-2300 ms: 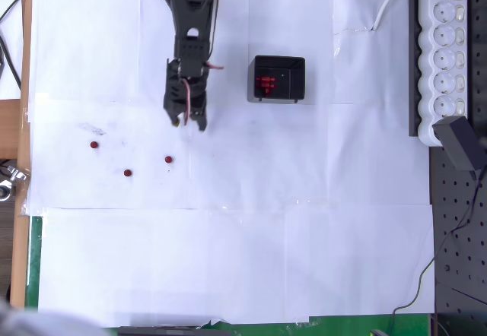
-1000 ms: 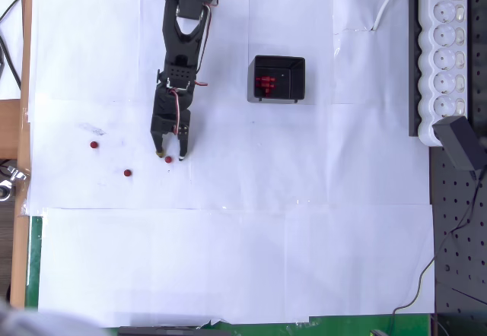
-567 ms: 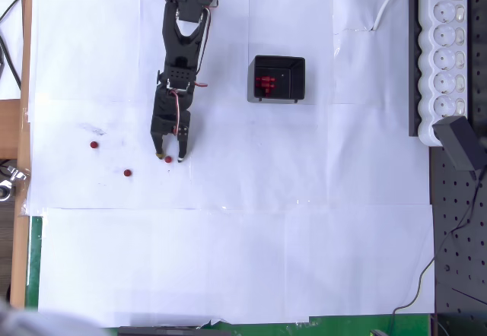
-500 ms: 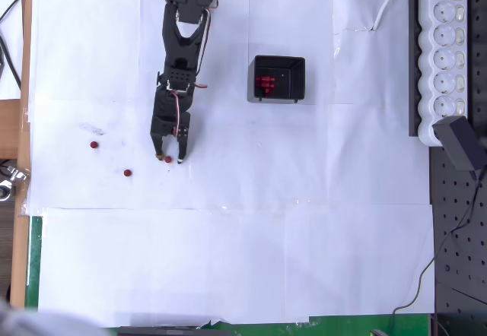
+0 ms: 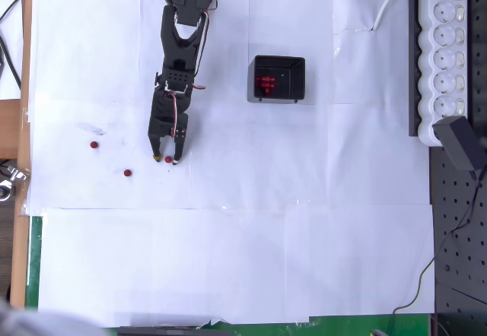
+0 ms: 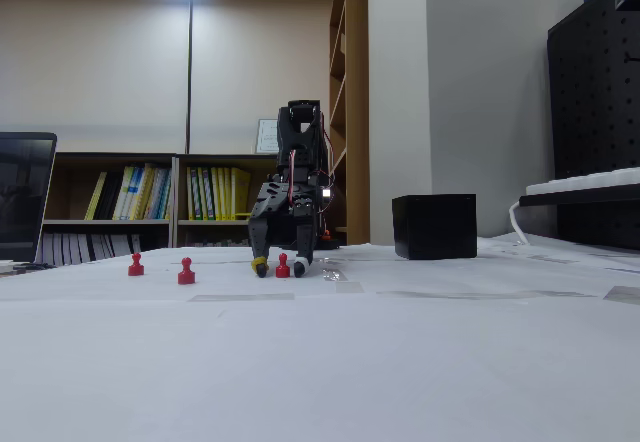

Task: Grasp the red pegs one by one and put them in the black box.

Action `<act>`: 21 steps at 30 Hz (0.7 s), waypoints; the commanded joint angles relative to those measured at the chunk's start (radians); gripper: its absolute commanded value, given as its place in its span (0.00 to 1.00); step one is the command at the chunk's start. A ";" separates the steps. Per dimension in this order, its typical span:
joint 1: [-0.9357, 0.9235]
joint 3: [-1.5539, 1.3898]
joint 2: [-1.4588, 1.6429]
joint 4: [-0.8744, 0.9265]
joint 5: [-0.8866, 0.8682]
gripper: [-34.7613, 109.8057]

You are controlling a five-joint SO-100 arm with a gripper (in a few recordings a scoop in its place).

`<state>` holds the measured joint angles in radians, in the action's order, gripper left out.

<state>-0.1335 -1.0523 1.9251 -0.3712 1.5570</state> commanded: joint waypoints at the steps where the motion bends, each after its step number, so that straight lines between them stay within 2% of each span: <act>1: -0.006 -0.054 -0.003 0.000 0.009 0.25; 4: -0.008 -0.055 -0.034 0.074 0.012 0.24; 6: -0.011 -0.078 -0.080 0.206 0.043 0.24; 14: 0.051 -0.327 -0.416 1.140 0.333 0.24; 18: 0.167 -0.637 -0.523 1.660 0.506 0.24; 21: 0.305 -0.850 -0.560 1.933 0.614 0.24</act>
<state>0.0322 -1.6245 1.5125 1.1459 2.0463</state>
